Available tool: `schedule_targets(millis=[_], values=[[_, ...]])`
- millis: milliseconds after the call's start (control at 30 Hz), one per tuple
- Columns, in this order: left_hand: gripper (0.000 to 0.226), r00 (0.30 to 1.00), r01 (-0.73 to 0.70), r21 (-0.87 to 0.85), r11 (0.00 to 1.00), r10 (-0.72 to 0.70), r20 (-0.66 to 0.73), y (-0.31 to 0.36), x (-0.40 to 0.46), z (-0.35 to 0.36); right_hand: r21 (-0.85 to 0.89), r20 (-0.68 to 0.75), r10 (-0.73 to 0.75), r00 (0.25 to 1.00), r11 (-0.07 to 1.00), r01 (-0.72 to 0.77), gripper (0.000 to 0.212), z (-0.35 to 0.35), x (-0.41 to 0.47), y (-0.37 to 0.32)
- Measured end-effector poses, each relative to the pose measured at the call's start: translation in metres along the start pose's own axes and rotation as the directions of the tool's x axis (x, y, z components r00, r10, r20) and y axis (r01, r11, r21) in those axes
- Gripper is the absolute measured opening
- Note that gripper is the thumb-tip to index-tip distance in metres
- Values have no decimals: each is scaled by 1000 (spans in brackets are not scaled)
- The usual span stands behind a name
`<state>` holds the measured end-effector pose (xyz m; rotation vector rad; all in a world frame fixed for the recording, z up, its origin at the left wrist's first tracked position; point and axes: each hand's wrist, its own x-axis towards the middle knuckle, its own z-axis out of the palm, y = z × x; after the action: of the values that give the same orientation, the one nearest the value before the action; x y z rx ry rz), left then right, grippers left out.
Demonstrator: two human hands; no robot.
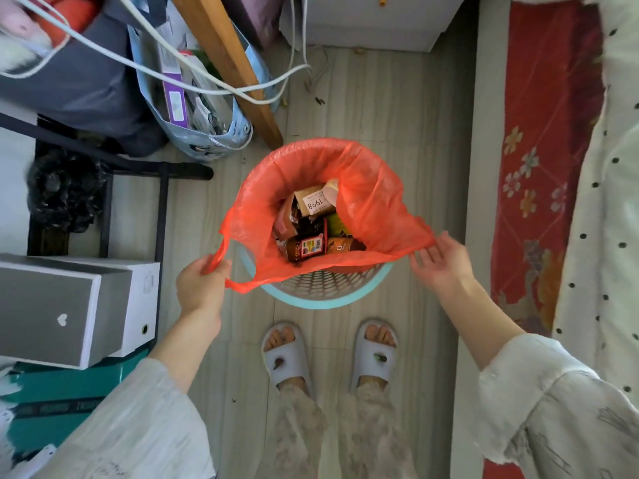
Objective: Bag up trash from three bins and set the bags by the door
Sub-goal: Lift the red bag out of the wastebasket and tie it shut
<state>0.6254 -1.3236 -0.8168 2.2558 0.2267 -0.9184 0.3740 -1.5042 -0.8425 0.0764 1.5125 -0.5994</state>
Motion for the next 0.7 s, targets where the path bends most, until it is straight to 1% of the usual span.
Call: schedule_targets(millis=[33,67,133,200,267,333,367,467,500,567,600,633,667,700], values=[[11,1000,-12,1,1000,12,6,7,-2,-1,18,3,5,1000,1000,-5,22,2,-4,-5],[21,1000,-20,4,1000,20,12,13,-4,-2,23,14,20,1000,1000,-20,23,4,-7,-9],[26,999,-42,-12,999,43,20,23,-8,-5,-27,53,48,997,999,-46,27,10,-13,-15],[24,998,-61,-31,998,62,13,34,-10,-8,-194,94,43,995,981,-24,30,16,-19,-17],[22,998,-62,-78,995,63,16,42,-11,-10,-343,122,14,992,939,29,33,24,-23,-17],[22,997,-70,-131,989,74,26,49,-14,-10,-427,112,-57,992,899,100,30,32,-25,-15],[22,996,-76,-150,986,82,32,52,-16,-10,-461,95,-117,989,875,147,24,35,-26,-15],[23,995,-71,-185,980,82,52,56,-20,-11,-478,55,-286,957,834,277,10,44,-31,-19],[23,995,-66,-194,979,78,58,56,-21,-12,-464,51,-311,949,834,298,9,47,-35,-23],[23,995,-55,-205,977,69,65,57,-24,-12,-425,58,-314,948,851,308,17,50,-38,-33],[22,996,-43,-214,976,60,72,58,-27,-13,-434,66,-304,950,849,302,14,50,-39,-36],[20,995,-28,-228,973,47,82,58,-28,-13,-472,73,-299,951,830,297,9,51,-40,-39],[16,994,-7,-242,970,33,104,58,-29,-14,-559,73,-309,948,775,295,12,51,-39,-40],[13,990,11,-252,968,25,137,58,-31,-14,-673,72,-336,939,679,294,22,50,-38,-41]])
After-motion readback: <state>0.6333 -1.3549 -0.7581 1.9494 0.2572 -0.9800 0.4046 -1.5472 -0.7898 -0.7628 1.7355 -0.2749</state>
